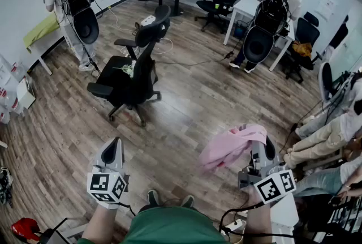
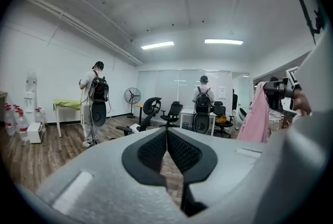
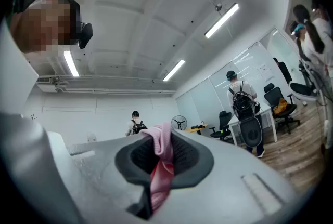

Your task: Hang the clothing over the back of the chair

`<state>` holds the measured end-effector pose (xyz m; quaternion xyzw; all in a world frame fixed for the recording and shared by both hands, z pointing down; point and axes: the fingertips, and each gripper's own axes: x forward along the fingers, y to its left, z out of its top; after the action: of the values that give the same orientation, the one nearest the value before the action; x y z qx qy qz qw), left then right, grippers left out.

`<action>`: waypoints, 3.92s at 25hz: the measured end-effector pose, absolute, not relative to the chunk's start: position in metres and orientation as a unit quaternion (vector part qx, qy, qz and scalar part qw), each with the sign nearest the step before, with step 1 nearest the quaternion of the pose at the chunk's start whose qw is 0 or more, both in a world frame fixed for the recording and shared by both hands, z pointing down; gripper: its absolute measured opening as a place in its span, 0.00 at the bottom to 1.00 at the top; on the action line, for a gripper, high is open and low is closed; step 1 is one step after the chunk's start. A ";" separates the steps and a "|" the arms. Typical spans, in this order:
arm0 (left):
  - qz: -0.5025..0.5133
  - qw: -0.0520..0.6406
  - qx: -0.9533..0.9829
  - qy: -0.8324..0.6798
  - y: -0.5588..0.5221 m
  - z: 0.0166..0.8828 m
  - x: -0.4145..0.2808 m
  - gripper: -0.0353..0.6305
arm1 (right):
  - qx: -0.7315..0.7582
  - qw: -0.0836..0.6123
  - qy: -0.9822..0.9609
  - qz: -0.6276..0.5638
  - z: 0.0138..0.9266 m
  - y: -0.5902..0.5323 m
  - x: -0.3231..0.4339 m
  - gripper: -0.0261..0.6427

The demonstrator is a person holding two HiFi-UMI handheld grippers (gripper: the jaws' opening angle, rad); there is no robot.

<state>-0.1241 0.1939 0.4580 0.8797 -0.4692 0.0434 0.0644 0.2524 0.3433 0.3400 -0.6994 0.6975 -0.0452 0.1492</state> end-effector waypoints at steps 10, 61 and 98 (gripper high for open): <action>0.014 0.060 0.891 -0.449 0.143 0.446 -0.170 0.07 | -0.722 0.159 0.672 -0.049 0.326 0.323 0.203 0.08; 0.046 0.053 0.820 -0.568 0.004 0.448 -0.107 0.07 | -0.661 0.125 0.731 -0.116 0.372 0.068 0.341 0.08; 0.002 0.094 0.831 -0.549 -0.288 0.474 -0.219 0.07 | -0.680 0.032 0.727 -0.087 0.255 -0.225 0.310 0.08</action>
<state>-0.2186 -0.2881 0.4741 0.8307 -0.5487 0.0016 0.0945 0.3103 -0.2246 0.2549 -0.6802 0.7272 -0.0865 0.0320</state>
